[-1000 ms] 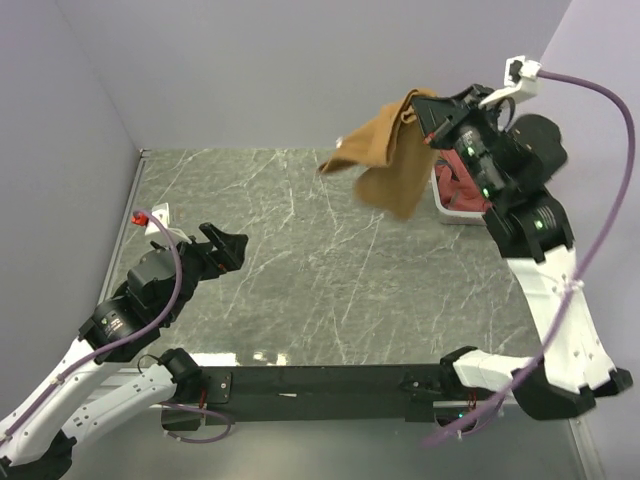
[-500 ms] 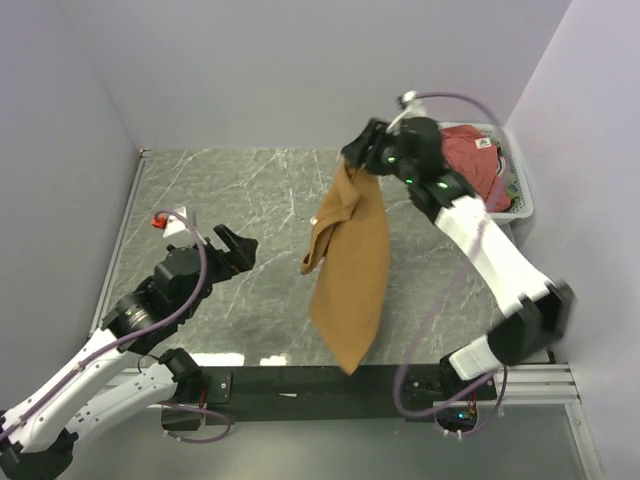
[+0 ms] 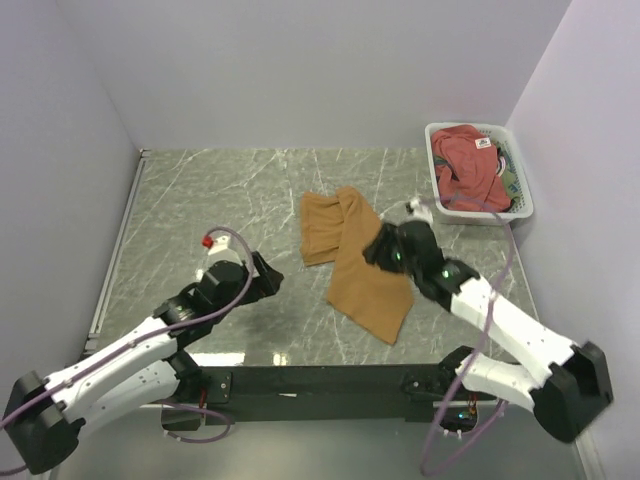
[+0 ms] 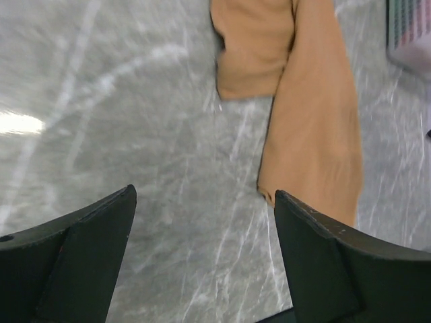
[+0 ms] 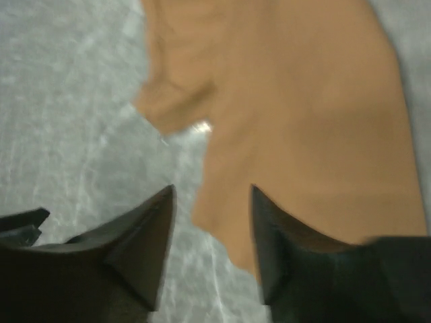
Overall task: Fold and stack the tank tops
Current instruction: Flatten the tank top out
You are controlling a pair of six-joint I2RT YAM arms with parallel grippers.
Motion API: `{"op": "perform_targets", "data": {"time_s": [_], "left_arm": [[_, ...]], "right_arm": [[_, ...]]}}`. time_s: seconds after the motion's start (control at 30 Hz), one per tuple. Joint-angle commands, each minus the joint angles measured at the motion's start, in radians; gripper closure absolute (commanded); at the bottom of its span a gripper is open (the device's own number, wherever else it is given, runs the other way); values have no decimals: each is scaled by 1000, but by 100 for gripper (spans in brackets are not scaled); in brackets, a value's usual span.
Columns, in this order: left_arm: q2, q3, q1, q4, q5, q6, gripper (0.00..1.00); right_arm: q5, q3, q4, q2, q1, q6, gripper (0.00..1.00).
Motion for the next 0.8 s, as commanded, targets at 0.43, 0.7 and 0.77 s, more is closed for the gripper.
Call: {"op": "perform_targets", "data": {"time_s": [0.43,0.7,0.77], "left_arm": [[622,102,-73,551,316,29,23],[845,240,-153,498,257,47,26],[872,261,-159,490,244,41,27]], "right_arm": [[89,-366,-361,-430,47,366,59],[24,-410,-471,-462,47,398,55],[3,-432,-464,-465,47,398,51]]}}
